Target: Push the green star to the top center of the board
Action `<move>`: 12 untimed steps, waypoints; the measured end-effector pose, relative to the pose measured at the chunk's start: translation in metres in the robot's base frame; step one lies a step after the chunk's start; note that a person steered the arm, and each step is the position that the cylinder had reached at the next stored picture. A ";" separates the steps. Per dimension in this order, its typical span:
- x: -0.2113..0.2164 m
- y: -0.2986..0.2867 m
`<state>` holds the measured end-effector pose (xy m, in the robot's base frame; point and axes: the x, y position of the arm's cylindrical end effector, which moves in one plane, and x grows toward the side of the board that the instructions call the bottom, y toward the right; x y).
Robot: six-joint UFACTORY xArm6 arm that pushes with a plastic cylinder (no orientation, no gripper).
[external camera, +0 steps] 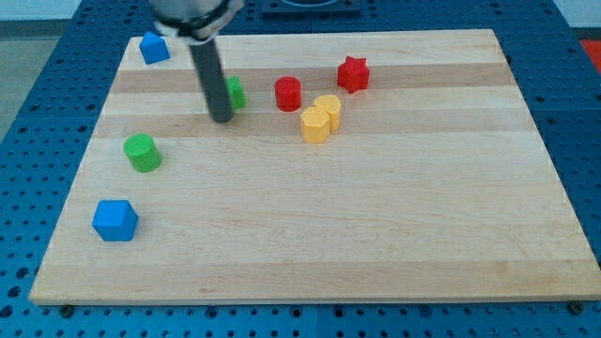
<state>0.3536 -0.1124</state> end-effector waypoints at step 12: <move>-0.091 0.070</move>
<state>0.2624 -0.0428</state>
